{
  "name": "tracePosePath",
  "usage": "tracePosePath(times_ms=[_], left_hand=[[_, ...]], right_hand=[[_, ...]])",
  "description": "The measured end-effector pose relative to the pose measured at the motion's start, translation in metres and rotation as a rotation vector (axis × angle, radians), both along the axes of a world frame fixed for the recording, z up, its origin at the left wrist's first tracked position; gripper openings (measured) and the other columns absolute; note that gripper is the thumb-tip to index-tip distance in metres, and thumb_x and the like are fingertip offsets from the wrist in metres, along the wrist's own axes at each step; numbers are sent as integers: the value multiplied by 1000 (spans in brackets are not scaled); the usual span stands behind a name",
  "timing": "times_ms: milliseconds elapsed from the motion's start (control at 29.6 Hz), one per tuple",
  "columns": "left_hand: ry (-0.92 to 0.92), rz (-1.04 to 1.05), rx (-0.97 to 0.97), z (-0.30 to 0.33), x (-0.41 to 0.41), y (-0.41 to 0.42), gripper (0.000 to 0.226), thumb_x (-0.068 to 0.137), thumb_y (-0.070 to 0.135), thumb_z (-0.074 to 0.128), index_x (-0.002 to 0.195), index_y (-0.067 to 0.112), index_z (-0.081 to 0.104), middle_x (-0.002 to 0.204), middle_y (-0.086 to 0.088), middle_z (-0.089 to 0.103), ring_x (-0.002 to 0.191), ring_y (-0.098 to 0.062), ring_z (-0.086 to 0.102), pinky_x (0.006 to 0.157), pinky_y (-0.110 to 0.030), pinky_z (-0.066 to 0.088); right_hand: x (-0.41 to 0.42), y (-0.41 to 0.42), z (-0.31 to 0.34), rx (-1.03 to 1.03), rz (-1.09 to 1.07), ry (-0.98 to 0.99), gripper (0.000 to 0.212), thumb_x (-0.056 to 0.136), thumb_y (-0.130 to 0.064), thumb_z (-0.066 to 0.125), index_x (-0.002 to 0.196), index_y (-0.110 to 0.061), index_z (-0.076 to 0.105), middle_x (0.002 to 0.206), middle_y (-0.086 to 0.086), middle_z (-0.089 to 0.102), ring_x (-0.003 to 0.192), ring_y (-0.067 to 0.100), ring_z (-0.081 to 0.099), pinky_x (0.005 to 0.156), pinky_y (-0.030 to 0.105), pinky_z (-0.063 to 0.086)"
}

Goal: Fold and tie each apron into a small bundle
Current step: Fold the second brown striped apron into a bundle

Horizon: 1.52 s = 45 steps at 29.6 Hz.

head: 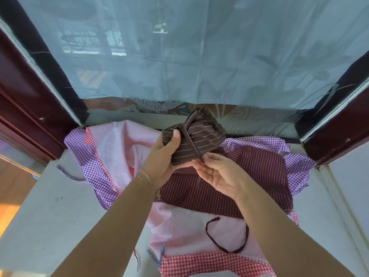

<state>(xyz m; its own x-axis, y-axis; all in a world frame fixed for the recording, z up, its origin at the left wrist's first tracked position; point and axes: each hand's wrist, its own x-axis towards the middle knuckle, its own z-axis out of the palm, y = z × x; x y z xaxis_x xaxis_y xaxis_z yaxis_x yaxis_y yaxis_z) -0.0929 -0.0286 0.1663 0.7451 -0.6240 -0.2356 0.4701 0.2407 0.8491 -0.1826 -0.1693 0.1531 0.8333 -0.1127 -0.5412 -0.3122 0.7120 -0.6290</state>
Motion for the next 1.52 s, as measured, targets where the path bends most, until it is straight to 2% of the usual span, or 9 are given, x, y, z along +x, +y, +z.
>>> tracePosePath(times_ms=[169,304,439,540,675,878,1047,1182,1519], left_hand=[[-126,-206,58,13,4,8,45,88,46,54,104,5,61,75,-8,68,56,-19,61,42,-24,45],[-230,-297,63,24,6,12,35,88,40,54,92,7,66,66,-9,63,48,-18,53,39,-23,41],[-326,-414,133,30,11,19,37,79,48,70,91,13,70,74,-12,68,57,-23,62,49,-30,52],[-412,-533,284,25,8,21,48,68,57,76,98,19,71,92,-15,72,81,-39,66,77,-56,53],[-456,-604,341,20,1,16,31,78,34,75,95,10,65,87,-5,73,82,-24,70,75,-36,58],[-676,-490,395,18,-1,8,34,75,31,80,94,10,61,90,-11,70,87,-28,69,78,-39,59],[-731,-398,375,9,-5,9,26,75,17,76,95,14,60,89,-3,70,85,-22,71,71,-37,60],[-645,-332,337,3,-6,12,29,77,-9,69,97,8,57,92,-6,66,86,-22,71,65,-32,59],[-733,-279,377,-1,-1,18,37,74,-11,72,98,14,58,98,-4,68,86,-15,71,71,-26,58]], right_hand=[[4,2,22,-397,80,-158,8,79,-29,72,80,-22,73,73,-4,72,76,12,67,69,24,55],[9,8,32,-17,-50,-125,30,99,-20,40,76,-11,55,49,-2,62,44,8,61,47,18,51],[10,13,40,173,79,-341,29,90,-25,51,82,-10,74,67,6,65,60,17,65,64,28,58],[7,-4,28,-332,-34,-387,28,80,-15,64,107,-14,69,70,1,66,70,12,66,75,30,54],[9,-16,31,-655,4,-356,22,89,-2,58,100,-17,70,72,0,70,75,10,65,74,24,55],[7,-24,41,-386,8,-382,26,98,-1,42,108,-6,66,79,7,70,68,14,66,68,22,56],[6,-29,47,-221,77,-270,43,103,-34,32,105,-3,62,103,12,69,69,16,68,63,26,55],[6,-33,54,-448,88,-201,22,97,-23,51,95,-5,63,100,12,67,72,19,69,72,31,59],[7,-46,73,-1076,58,-232,19,96,-26,55,83,-24,69,105,6,66,92,18,68,88,32,56]])
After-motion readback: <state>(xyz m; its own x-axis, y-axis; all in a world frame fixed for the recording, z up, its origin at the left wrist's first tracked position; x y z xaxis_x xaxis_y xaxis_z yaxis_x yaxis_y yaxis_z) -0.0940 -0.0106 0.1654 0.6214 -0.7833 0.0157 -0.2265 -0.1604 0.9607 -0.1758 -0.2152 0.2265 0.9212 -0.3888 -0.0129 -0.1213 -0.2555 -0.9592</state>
